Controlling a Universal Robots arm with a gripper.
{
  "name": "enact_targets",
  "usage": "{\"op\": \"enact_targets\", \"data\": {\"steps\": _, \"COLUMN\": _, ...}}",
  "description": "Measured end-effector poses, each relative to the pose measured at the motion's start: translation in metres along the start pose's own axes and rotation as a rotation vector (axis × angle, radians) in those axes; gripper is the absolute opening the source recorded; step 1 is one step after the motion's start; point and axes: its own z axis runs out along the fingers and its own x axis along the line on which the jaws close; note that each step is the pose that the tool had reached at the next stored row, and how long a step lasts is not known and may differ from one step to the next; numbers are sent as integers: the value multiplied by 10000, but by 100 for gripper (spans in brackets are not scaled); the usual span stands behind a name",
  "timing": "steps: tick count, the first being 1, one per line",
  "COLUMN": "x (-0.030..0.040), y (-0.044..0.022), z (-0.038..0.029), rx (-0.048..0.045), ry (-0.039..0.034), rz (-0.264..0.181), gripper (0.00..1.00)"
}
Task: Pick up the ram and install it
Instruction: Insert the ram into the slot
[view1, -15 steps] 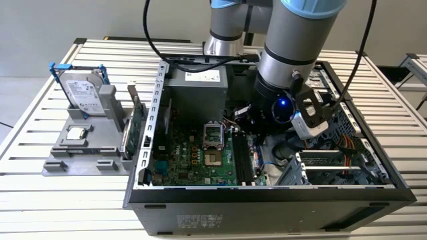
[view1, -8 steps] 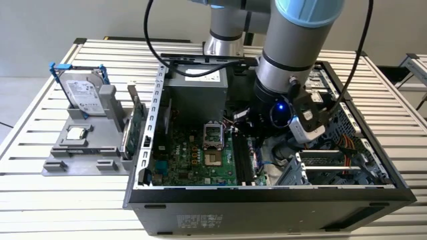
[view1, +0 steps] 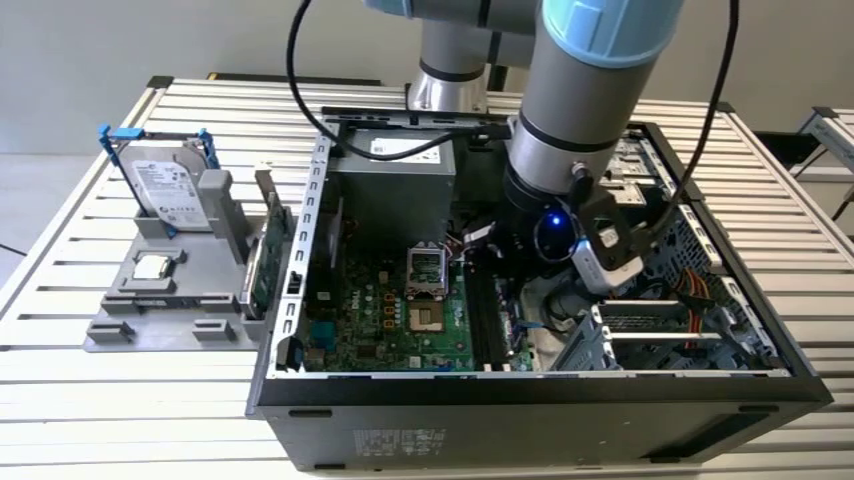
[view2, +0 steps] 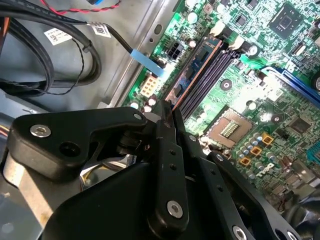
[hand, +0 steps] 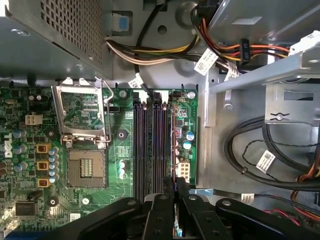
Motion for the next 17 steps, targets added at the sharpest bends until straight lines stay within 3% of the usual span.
{"op": "enact_targets", "data": {"steps": 17, "x": 19, "y": -7, "z": 96, "rx": -4, "ry": -2, "rz": -263, "gripper": 0}}
